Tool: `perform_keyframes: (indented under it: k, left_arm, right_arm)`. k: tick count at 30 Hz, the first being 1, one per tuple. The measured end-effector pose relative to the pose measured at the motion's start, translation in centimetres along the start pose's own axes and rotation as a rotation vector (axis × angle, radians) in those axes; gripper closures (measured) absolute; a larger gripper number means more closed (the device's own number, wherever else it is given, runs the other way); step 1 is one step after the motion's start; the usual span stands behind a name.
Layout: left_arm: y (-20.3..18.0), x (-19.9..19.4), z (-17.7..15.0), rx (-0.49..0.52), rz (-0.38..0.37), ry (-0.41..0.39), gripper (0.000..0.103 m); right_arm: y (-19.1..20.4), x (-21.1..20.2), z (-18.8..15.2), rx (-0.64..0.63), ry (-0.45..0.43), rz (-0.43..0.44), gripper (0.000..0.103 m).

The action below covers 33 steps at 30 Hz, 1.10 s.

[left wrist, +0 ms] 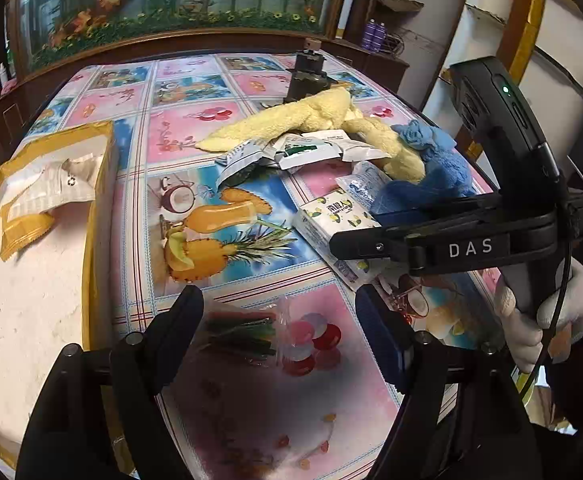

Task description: Organize soft objects

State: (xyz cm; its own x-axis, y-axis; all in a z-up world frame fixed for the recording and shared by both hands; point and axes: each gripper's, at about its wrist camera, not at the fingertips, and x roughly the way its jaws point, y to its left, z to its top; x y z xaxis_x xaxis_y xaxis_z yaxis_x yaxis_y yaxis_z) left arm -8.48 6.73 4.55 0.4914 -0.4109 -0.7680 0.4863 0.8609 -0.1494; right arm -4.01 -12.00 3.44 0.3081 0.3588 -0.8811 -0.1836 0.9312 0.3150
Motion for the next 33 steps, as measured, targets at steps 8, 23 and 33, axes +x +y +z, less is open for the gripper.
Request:
perform_keyframes:
  k: [8, 23, 33]
  left_arm:
    - [-0.7, 3.7, -0.5, 0.087, 0.090, 0.145, 0.031]
    - [4.7, -5.5, 0.2, -0.206, -0.087, -0.082, 0.064]
    - [17.5, -7.7, 2.3, -0.377, 0.129, -0.130, 0.064]
  right_arm:
    - [-0.1, 0.0, -0.2, 0.001, -0.016, 0.004, 0.048]
    - [3.2, -3.5, -0.1, -0.051, -0.122, 0.082, 0.053]
    - [13.1, -1.4, 3.7, -0.192, -0.096, 0.198, 0.053]
